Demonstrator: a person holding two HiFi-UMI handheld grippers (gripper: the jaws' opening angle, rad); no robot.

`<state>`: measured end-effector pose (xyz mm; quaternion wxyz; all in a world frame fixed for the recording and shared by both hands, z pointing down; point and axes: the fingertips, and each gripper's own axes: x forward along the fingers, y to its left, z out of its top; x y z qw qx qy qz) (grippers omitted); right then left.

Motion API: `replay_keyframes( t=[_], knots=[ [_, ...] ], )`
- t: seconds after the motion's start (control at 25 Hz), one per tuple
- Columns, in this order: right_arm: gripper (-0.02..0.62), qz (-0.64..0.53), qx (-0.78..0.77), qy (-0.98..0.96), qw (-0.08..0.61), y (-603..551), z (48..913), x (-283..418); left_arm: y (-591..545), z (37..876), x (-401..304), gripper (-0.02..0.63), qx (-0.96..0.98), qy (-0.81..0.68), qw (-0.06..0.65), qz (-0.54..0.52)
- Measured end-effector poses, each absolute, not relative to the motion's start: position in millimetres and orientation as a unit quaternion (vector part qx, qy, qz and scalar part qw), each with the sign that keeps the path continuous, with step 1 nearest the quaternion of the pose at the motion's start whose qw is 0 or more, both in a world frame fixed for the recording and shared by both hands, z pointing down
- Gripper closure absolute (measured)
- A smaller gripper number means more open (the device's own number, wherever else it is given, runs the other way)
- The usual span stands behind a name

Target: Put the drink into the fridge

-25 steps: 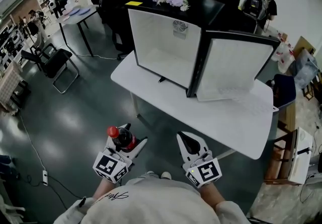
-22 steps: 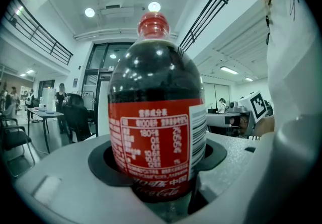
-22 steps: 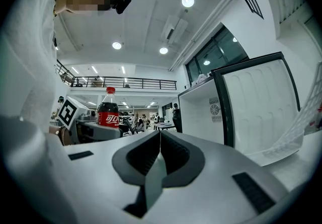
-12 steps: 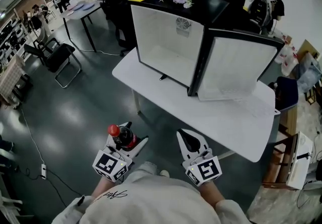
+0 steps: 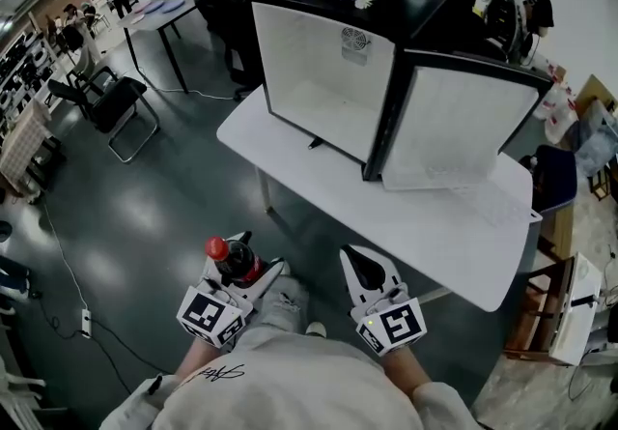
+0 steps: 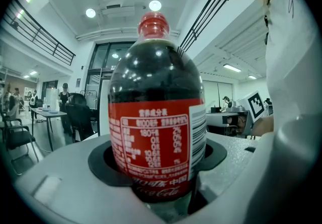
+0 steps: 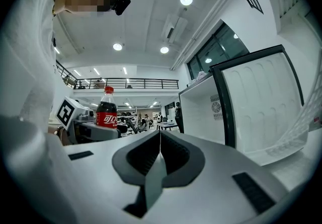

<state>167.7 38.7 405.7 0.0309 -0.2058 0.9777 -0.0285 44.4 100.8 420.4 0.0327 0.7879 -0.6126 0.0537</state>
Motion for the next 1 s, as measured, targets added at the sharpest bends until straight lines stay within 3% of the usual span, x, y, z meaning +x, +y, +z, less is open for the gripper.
replay_keyframes(
  t=[1.0],
  knots=[
    [0.583,-0.02,-0.227,0.973,0.029,-34,406,119,16,420,-7,0.288,0.804,-0.592,0.026,0.05]
  ],
)
